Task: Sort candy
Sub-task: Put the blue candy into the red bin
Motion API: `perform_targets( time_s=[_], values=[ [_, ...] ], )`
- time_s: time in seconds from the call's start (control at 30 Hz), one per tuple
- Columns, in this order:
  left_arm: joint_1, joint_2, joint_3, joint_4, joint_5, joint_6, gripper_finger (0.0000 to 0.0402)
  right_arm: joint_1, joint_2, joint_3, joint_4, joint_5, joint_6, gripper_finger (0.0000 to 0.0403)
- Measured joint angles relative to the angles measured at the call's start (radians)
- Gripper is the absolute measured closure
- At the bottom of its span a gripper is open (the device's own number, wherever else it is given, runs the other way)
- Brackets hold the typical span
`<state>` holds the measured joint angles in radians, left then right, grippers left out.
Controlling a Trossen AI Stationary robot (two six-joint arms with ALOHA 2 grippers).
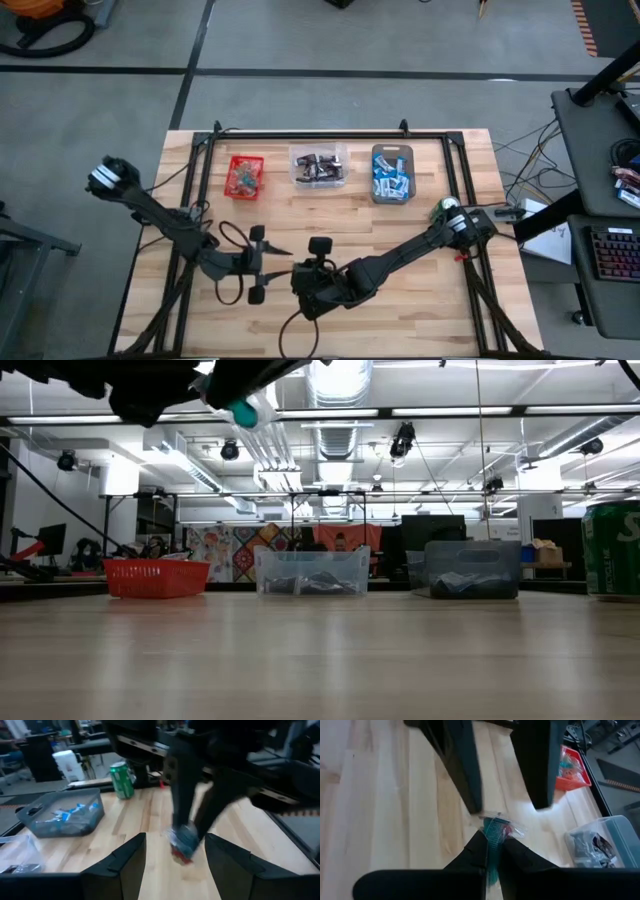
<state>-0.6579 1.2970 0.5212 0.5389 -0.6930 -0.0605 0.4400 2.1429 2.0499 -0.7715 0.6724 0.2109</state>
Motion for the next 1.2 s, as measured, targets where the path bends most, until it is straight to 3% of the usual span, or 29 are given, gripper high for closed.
perform_targets(
  time_s=[0.43, 0.57, 0.73, 0.87, 1.2],
  values=[
    [0.018, 0.121, 0.001, 0.107, -0.002, -0.054, 0.0222, 0.000, 0.002, 0.000, 0.000, -0.029, -0.012, 0.0390],
    [0.018, 0.143, 0.003, 0.124, 0.015, -0.049, 0.0256, 0.000, 0.002, 0.000, 0.000, -0.029, -0.011, 0.0390],
    [0.018, 0.143, 0.004, 0.125, 0.060, -0.046, 0.0330, 0.001, 0.002, 0.000, -0.002, -0.037, -0.009, 0.0390],
    [0.018, 0.142, 0.004, 0.120, 0.074, -0.043, 0.0374, 0.000, 0.002, -0.002, -0.005, -0.095, 0.000, 0.0390],
    [0.018, 0.142, 0.007, 0.116, 0.115, 0.000, 0.0400, 0.005, 0.002, -0.002, -0.021, -0.147, -0.011, 0.0387]
  ],
)
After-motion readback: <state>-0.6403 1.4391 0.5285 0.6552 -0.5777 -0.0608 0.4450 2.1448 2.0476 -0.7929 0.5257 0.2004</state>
